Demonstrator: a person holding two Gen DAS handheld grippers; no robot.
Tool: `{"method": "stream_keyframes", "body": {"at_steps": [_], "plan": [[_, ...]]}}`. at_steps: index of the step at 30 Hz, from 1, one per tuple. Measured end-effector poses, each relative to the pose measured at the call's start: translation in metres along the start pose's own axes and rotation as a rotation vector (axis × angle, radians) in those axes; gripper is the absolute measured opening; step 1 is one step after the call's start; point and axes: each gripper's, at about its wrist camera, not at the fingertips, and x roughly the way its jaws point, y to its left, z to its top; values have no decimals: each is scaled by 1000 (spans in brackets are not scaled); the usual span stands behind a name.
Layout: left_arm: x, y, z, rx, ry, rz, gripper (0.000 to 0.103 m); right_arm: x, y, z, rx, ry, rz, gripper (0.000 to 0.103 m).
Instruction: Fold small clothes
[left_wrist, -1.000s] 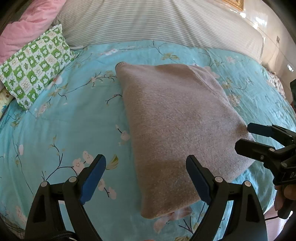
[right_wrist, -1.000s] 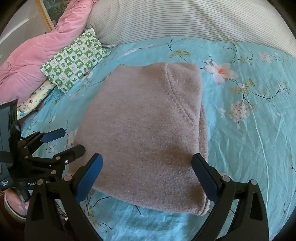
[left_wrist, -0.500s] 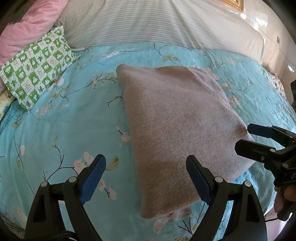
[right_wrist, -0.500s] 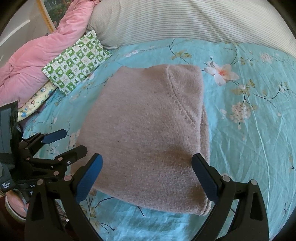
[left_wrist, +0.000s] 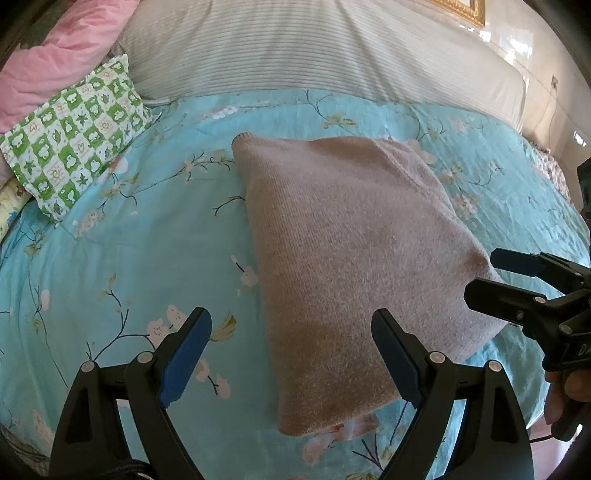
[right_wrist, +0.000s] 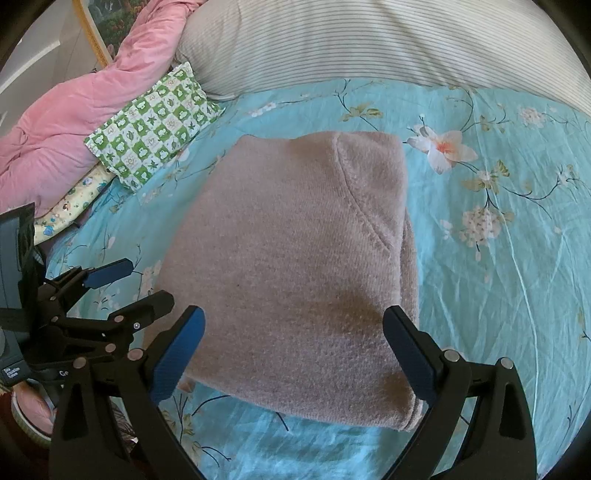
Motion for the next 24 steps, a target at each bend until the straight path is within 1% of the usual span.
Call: {"method": "stream_keyframes", "body": {"at_steps": [24], "plan": [[-5,-2,1,2,-5,-2,89,-3,3,0,-1,-5,4,97]]}}
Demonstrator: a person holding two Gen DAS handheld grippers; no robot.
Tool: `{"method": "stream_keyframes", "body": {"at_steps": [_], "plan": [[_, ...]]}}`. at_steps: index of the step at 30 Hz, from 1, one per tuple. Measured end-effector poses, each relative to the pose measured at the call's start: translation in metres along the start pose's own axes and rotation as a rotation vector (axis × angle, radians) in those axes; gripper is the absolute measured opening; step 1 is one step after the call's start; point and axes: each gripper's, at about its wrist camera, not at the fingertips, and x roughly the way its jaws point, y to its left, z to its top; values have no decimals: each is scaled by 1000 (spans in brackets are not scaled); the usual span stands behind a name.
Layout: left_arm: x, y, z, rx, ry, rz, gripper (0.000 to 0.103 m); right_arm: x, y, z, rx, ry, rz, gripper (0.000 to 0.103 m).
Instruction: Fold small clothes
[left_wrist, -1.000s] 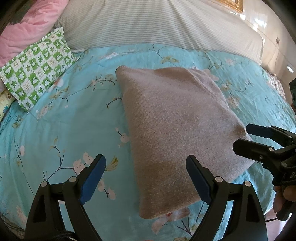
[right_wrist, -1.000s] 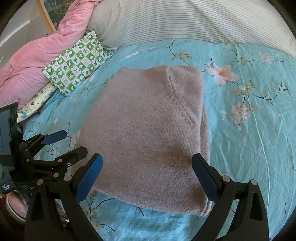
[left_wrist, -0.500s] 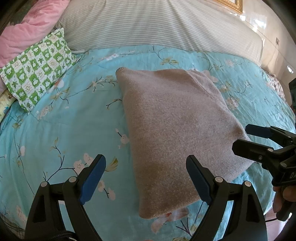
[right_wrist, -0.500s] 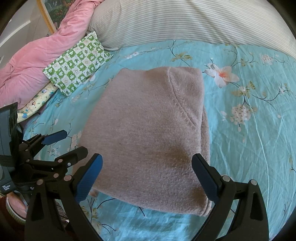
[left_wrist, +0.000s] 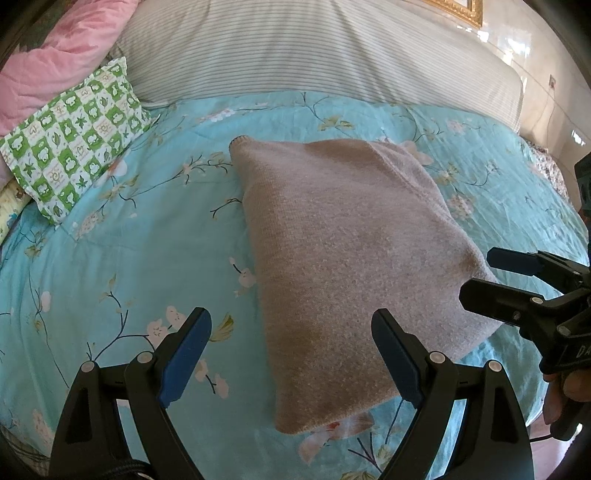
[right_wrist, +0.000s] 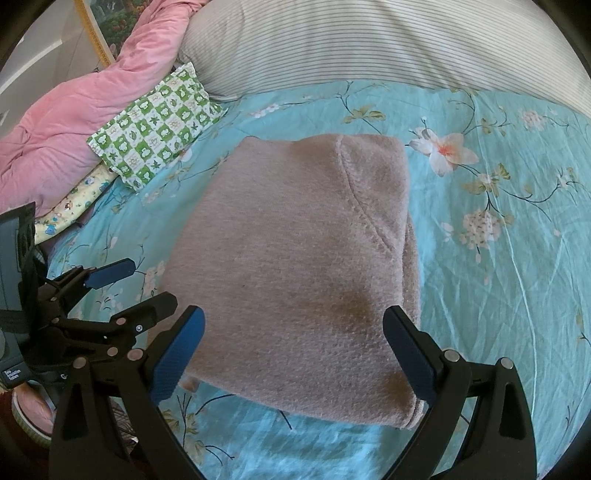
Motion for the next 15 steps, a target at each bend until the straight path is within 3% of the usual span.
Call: {"method": "stream_keyframes", "body": {"at_steps": [15], "plan": [[-1,-3,1,1,-3,-2,89,-1,0,1,-4,1,2,97]]}}
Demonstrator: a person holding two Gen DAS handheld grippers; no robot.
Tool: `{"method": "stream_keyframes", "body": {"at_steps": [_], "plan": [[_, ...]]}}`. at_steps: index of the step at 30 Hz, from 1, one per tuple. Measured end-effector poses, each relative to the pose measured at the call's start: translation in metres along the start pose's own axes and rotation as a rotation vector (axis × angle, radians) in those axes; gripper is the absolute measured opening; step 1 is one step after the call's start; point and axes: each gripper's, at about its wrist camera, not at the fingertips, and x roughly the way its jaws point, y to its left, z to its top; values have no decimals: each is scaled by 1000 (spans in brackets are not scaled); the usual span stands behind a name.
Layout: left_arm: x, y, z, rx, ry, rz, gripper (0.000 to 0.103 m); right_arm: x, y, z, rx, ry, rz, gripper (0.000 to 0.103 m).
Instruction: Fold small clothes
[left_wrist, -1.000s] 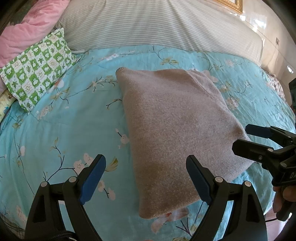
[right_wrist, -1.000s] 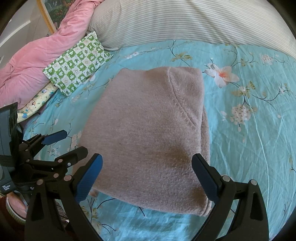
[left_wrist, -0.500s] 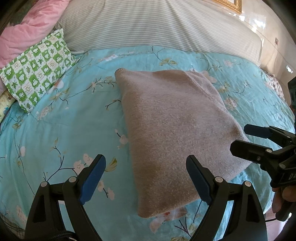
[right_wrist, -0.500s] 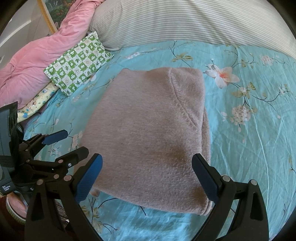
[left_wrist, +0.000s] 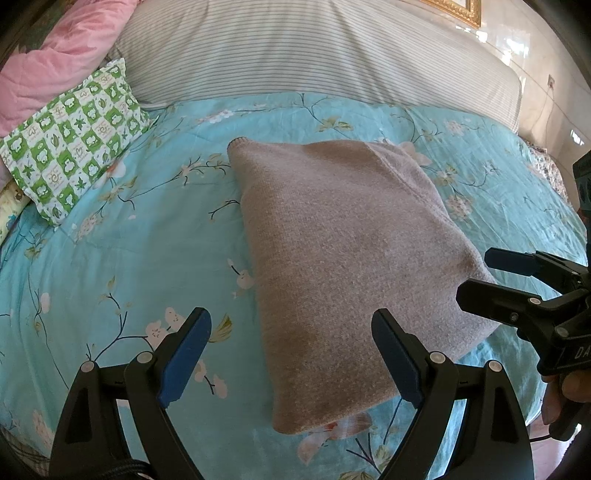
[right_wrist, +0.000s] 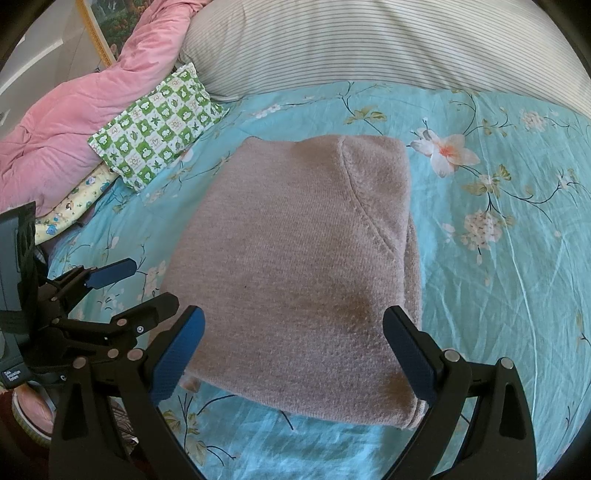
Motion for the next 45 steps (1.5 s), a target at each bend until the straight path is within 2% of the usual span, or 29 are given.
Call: {"method": "stream_keyframes", "body": {"at_steps": [45], "plan": [[-2,-3,-2,7,-3,-12,89,-1,-2,1,2,1,-1,97]]}}
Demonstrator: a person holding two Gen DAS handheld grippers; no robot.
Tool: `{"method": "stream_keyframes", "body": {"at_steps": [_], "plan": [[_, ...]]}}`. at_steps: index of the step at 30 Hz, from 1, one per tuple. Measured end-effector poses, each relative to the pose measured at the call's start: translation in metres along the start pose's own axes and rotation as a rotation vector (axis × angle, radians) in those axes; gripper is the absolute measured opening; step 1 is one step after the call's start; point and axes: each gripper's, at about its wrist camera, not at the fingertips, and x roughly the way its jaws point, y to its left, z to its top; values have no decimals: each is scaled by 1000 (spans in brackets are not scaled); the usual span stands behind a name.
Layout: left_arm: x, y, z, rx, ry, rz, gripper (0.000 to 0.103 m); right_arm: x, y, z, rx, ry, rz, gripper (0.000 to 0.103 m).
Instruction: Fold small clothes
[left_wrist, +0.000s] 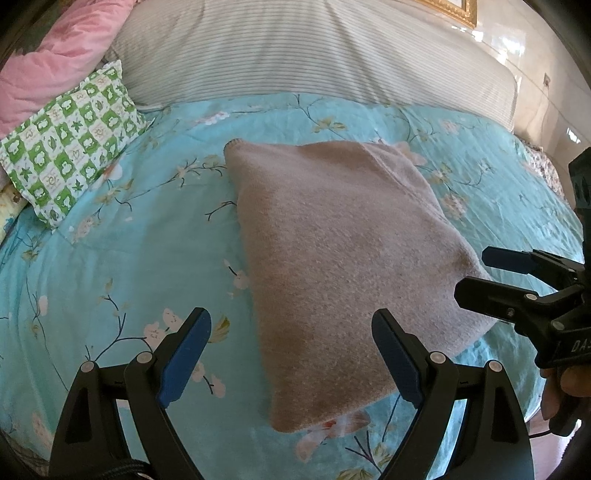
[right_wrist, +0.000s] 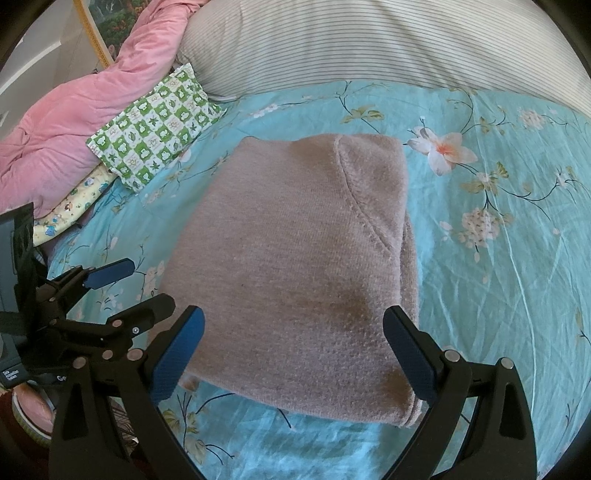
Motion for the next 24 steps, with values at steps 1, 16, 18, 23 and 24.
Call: {"method": "stream_keyframes", "body": {"at_steps": [1,16,18,23,24], "plan": [[0,-1,0,-1,1,1,89,1,-2,-1,-1,0,0,97],[-4,-1,1,-2,-9,9,89,-1,-5,-1,3,-6,2,97],[-5,-1,1,-5,-10,9,89,-1,-5,-1,3,-7,1,97],[-5,-1,2,-3,-8,5,89,-2,-7,-1,6,-12,-2,97],[-5,-1,2,-2,-9,6,89,-3,-7,-2,7,-13,-3,97]]}}
